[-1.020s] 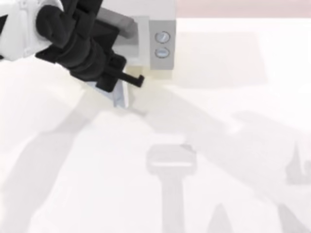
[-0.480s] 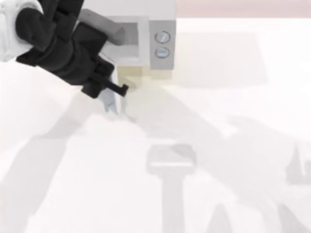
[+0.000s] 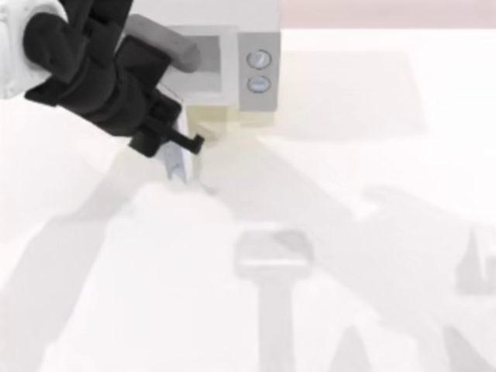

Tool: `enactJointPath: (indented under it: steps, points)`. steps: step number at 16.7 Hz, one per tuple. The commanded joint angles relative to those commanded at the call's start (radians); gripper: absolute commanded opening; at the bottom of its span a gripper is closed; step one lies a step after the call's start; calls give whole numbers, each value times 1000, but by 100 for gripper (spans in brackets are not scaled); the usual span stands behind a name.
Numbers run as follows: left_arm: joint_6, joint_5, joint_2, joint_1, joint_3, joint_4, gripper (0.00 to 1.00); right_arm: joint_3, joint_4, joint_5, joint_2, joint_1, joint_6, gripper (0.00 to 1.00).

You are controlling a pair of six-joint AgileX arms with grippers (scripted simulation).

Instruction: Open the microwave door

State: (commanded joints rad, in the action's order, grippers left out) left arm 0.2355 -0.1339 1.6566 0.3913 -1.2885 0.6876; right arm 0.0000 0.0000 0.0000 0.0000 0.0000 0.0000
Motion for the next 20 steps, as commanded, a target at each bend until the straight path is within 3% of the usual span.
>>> enactJointPath:
  steps: [15,20]
  points:
    - [0,0,0,0,0,0,0,0,0,0,0,0,0,100]
    - [42,-27,-10,-14,9,6,0,0,0,0,0,0,0,100]
